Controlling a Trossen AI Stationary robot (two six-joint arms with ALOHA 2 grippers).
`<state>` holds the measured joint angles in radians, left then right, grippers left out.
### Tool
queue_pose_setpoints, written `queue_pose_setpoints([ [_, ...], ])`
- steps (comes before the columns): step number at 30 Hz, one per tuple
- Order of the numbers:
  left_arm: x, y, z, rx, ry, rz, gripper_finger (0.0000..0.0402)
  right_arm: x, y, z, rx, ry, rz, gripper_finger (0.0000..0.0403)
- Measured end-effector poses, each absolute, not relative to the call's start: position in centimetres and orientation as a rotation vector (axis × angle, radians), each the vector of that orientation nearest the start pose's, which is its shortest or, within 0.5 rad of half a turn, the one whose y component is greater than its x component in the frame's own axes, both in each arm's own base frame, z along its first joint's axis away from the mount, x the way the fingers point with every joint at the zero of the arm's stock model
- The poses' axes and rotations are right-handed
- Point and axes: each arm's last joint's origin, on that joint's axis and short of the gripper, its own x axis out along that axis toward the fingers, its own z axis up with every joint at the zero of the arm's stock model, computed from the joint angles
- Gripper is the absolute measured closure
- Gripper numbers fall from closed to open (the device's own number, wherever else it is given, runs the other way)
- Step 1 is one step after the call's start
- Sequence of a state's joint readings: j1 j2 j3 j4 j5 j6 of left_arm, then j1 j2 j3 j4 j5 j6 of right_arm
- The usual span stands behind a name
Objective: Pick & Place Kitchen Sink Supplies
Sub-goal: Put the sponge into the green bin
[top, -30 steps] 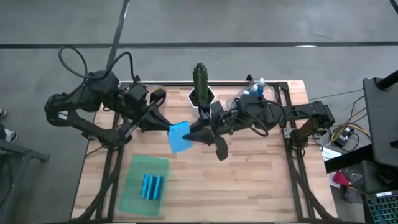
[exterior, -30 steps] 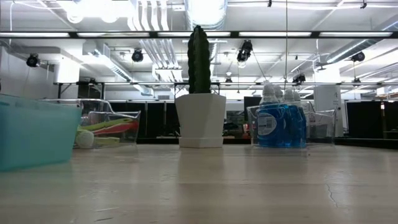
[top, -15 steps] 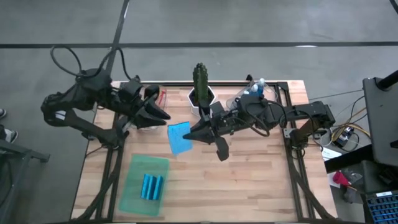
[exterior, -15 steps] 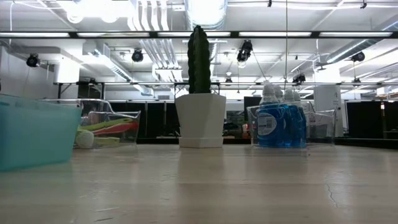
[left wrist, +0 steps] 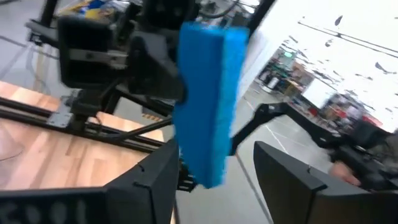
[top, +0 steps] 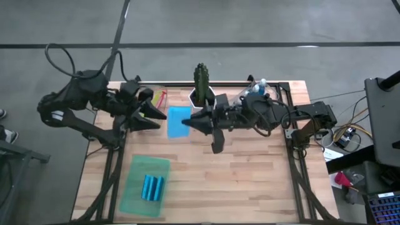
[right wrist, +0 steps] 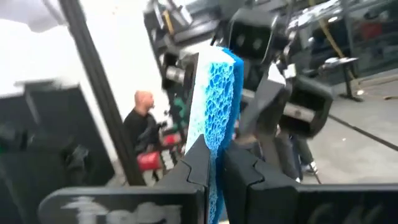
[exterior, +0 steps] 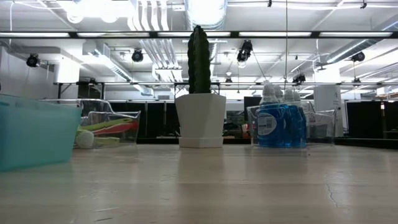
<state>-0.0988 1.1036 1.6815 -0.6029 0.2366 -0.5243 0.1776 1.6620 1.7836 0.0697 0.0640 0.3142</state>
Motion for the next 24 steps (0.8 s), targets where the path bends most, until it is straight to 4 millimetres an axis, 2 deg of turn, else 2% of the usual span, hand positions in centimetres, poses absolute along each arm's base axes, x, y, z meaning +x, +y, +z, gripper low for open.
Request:
queue_pose_setpoints([
  [10,18.2,-2.1,51.8,-0.551,0.095,-0.197,0.0204,37.0,6.1,47.6,0.432,-0.209,0.072,0.0385],
  [18,18.2,-2.2,51.8,-0.578,0.098,-0.220,0.0204,37.2,6.0,46.9,0.424,-0.156,0.002,0.0385],
  [24,18.4,-2.0,51.8,-0.583,0.079,-0.139,0.0204,37.2,6.0,46.9,0.422,-0.157,0.000,0.0385],
])
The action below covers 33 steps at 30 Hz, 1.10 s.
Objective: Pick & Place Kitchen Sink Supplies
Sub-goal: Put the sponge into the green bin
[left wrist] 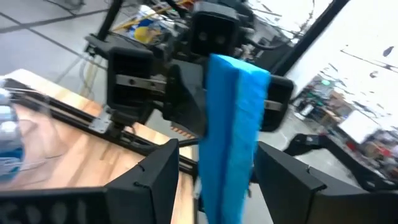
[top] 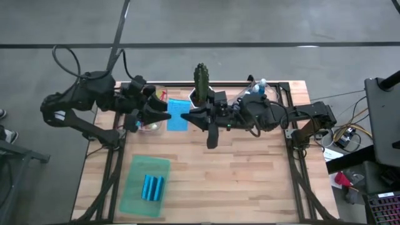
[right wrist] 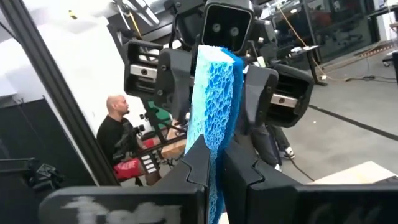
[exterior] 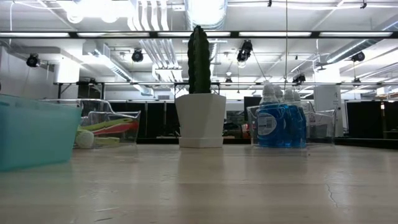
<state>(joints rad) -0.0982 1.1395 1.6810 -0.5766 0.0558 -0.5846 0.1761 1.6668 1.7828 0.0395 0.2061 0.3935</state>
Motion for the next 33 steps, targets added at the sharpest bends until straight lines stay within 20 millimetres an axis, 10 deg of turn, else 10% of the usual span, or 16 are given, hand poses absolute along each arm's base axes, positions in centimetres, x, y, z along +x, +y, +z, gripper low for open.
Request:
queue_pose_setpoints([
  [12,19.5,-2.1,51.3,-0.639,0.105,-0.120,0.0213,37.3,5.8,46.9,0.425,-0.161,-0.035,0.0385],
  [25,20.0,-2.2,50.7,-0.688,0.163,-0.111,0.0383,37.3,5.8,46.7,0.424,-0.139,-0.006,0.0354],
  [33,18.0,-2.0,49.7,-0.745,0.304,-0.065,0.0377,37.2,6.0,46.5,0.414,-0.091,0.053,0.0306],
])
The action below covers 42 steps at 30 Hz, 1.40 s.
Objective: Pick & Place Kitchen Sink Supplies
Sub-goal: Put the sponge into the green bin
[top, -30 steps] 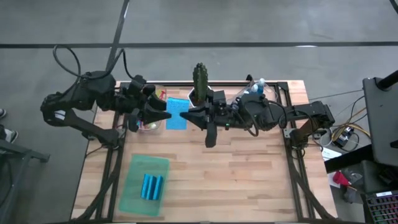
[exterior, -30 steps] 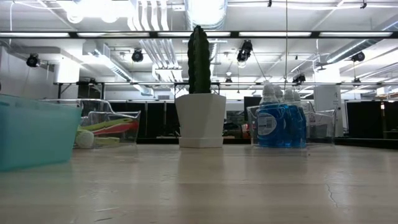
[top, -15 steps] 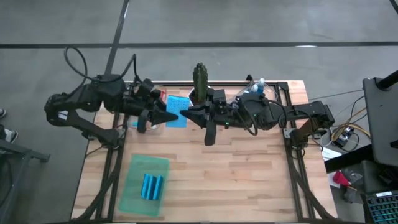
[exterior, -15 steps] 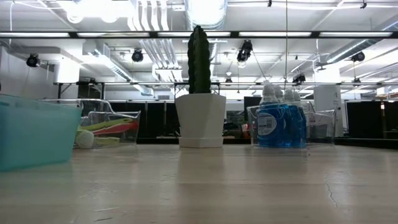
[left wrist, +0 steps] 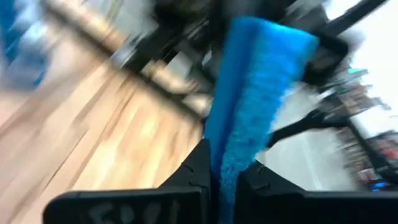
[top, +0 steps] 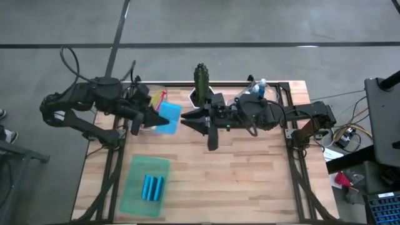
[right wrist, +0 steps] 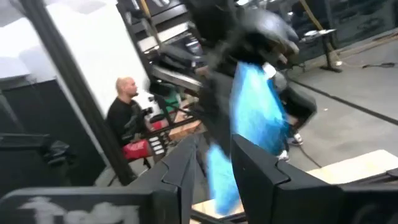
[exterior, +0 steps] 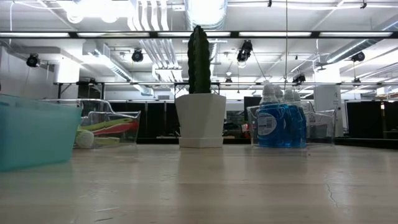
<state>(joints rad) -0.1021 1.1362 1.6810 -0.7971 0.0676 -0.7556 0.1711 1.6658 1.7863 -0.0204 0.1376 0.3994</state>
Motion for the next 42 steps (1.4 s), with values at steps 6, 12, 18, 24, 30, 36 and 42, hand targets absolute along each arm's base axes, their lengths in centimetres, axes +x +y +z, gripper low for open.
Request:
queue_pose_setpoints([
  [6,15.5,-2.3,47.3,-0.887,0.585,0.093,0.0385,35.8,5.9,47.3,0.400,-0.056,0.069,0.0294],
  [12,13.4,-3.5,45.0,-0.995,0.853,0.330,0.0388,34.8,5.1,47.1,0.361,0.029,0.021,0.0303],
  [18,13.1,-5.4,43.2,-1.066,0.942,0.533,0.0387,33.6,4.1,47.5,0.321,0.075,-0.013,0.0320],
  [24,14.0,-8.0,40.5,-1.088,1.007,0.654,0.0387,32.6,4.0,47.8,0.240,0.099,-0.010,0.0335],
  [30,14.5,-11.3,36.7,-1.068,1.162,0.781,0.0386,31.7,3.8,48.1,0.191,0.114,-0.010,0.0344],
  [36,14.8,-14.6,32.7,-1.097,1.294,0.842,0.0386,31.3,3.7,48.5,0.150,0.099,-0.009,0.0346],
  [42,15.1,-16.8,29.0,-1.121,1.296,0.856,0.0386,31.2,3.7,48.5,0.143,0.098,-0.008,0.0344],
])
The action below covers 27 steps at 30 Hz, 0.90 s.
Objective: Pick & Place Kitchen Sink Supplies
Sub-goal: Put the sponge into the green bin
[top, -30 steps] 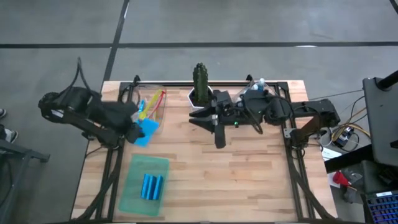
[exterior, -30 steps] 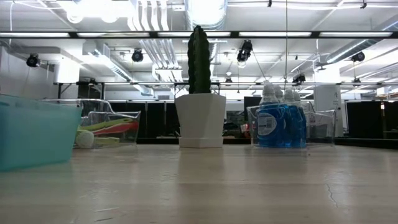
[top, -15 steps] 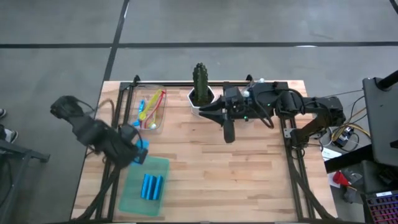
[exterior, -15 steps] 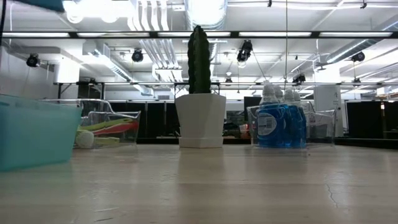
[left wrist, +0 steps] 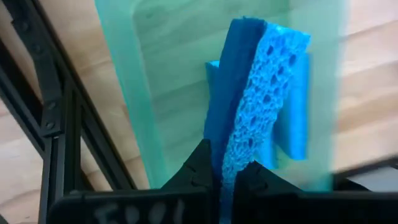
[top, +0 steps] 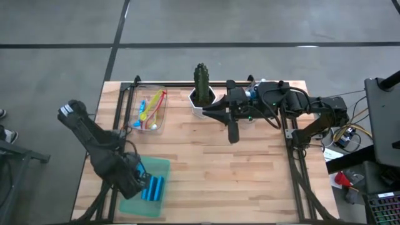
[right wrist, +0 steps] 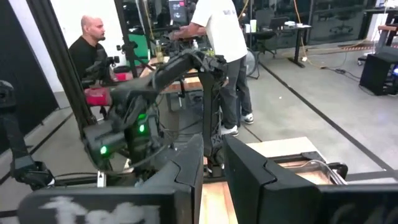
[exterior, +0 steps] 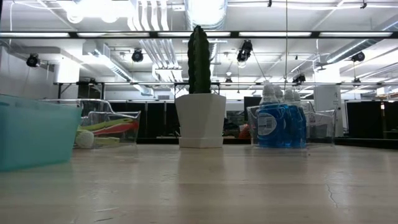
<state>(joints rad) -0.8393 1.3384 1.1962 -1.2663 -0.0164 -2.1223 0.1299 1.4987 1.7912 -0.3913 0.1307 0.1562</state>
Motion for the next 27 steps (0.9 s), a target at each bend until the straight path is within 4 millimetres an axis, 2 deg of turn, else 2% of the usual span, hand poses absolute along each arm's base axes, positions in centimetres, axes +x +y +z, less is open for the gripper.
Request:
queue_pose_setpoints([
  [3,15.0,-17.3,27.2,-1.115,1.334,0.907,0.0385,31.2,3.7,48.5,0.144,0.097,-0.008,0.0346],
  [7,14.7,-17.8,25.9,-1.114,1.342,0.976,0.0385,31.2,3.7,48.5,0.158,0.099,-0.009,0.0350],
  [15,15.6,-19.2,23.4,-1.105,1.358,0.979,0.0385,31.2,3.7,48.5,0.163,0.098,-0.009,0.0349],
  [21,15.9,-20.1,21.9,-1.078,1.402,1.052,0.0385,31.2,3.7,48.6,0.160,0.092,-0.009,0.0349],
  [27,16.2,-20.8,21.1,-1.086,1.403,1.053,0.0385,31.2,3.7,48.6,0.160,0.093,-0.008,0.0349],
])
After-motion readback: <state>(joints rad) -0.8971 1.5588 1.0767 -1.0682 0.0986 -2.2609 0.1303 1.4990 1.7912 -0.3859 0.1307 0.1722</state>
